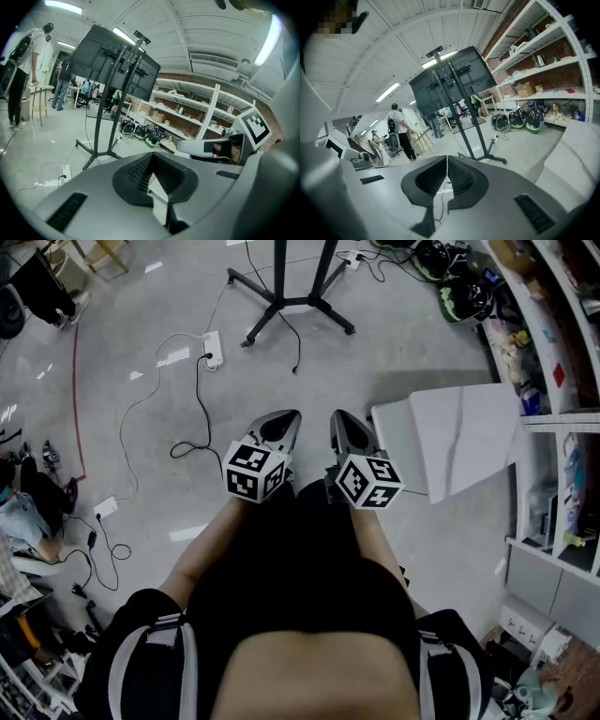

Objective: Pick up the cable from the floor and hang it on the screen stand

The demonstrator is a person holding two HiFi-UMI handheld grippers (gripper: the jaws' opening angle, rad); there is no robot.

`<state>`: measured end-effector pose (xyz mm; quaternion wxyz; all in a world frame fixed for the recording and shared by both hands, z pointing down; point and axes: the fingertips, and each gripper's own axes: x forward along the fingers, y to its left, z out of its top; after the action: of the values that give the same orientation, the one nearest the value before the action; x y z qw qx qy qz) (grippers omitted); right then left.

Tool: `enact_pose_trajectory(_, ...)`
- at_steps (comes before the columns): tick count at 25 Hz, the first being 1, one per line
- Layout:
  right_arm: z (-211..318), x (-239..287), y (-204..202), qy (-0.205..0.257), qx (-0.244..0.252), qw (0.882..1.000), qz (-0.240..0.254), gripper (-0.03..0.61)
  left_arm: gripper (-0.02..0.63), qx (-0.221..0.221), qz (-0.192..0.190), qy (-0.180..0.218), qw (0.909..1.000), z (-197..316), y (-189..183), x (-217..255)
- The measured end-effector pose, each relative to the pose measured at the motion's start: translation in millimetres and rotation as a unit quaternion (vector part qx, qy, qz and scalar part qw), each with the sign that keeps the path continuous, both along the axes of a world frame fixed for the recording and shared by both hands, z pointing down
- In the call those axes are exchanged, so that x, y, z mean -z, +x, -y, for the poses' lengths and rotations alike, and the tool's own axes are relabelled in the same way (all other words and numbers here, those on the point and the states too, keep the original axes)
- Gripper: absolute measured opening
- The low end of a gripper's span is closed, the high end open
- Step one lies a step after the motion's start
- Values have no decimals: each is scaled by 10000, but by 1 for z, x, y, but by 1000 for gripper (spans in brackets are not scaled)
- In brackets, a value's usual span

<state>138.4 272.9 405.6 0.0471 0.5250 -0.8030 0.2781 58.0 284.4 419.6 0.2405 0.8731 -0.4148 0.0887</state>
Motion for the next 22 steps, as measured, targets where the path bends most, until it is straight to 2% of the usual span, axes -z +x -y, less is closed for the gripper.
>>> enact_pose_trajectory(4,5,5,4,127,42,9998,-117,23,6,98,21,-84,9999,1,-5,-5)
enact_pose_trajectory(13,20,4,20,125,-21,9999,1,23,6,215,111,-149,9996,7,-5,-10)
enact_pose_trajectory(22,81,3,17,126,264,9995,104,23,6,492,166,-153,9985,61,-5,-10)
